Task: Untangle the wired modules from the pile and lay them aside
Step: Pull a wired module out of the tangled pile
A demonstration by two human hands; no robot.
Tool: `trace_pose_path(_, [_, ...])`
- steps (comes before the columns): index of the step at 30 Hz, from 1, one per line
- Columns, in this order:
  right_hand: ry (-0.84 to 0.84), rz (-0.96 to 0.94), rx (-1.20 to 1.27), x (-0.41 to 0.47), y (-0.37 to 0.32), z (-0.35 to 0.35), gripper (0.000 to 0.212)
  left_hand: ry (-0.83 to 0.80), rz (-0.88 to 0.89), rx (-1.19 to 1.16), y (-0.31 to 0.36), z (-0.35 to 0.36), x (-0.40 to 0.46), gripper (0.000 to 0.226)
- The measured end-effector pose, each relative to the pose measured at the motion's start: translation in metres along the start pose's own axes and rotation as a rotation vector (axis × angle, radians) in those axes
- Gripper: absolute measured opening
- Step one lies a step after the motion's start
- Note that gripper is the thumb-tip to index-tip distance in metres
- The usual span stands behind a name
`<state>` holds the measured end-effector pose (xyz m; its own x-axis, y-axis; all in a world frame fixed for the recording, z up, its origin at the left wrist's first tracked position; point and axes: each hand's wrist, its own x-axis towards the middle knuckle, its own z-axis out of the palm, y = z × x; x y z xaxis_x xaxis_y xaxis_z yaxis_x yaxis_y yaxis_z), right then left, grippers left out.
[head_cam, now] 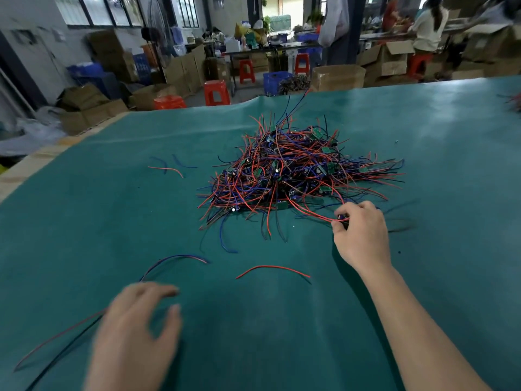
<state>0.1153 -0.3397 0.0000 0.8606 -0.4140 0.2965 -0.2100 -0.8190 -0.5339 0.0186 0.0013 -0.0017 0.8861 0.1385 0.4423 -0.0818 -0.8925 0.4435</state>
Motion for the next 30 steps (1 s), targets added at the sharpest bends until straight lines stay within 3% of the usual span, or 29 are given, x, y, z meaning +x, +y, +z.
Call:
trace_pose_path(2, [0.061, -0.015, 0.090, -0.002, -0.001, -0.006, 0.015, -0.166, 0.188, -0.060, 0.049, 0.025, 0.011, 0.020])
trace_pose_path(4, [0.112, -0.014, 0.221, -0.002, 0.001, -0.013, 0.012, -0.289, 0.235, -0.062, 0.075, 0.055, 0.025, 0.022])
trace_pose_path(8, [0.138, 0.052, 0.405, 0.004, 0.013, -0.027, 0.019, -0.316, 0.218, -0.071, 0.102, 0.094, 0.052, 0.012])
trace_pose_path(11, [0.160, 0.131, 0.495, 0.006, 0.017, -0.031, 0.032, -0.308, 0.309, -0.084, 0.116, 0.110, 0.052, 0.011])
trace_pose_path(13, [0.086, 0.186, 0.563, 0.006, 0.015, -0.029, 0.028, -0.342, 0.389, -0.133, 0.119, 0.113, 0.050, 0.007])
trace_pose_path(16, [-0.164, 0.294, 0.929, 0.003, 0.004, -0.028, 0.009, -0.383, 0.460, -0.215, 0.116, 0.109, 0.044, 0.006])
trace_pose_path(19, [-0.453, 0.367, 1.143, -0.003, -0.007, -0.029, 0.009, -0.416, 0.371, -0.358, 0.112, 0.106, 0.045, 0.012])
trace_pose_path(21, [-0.554, 0.298, 1.237, -0.007, -0.014, -0.028, 0.018, -0.456, 0.238, -0.506, 0.114, 0.106, 0.049, 0.015])
trace_pose_path(24, [-0.385, 0.168, 1.338, -0.013, -0.027, -0.029, 0.033, -0.601, 0.034, -0.832, 0.121, 0.103, 0.062, 0.025])
trace_pose_path(27, [-0.063, -0.030, 1.080, -0.019, -0.033, -0.028, 0.033, -0.647, -0.013, -0.979, 0.123, 0.103, 0.071, 0.029])
trace_pose_path(30, [0.090, -0.163, 0.850, -0.025, -0.035, -0.024, 0.038, -0.669, -0.034, -1.124, 0.118, 0.101, 0.071, 0.033])
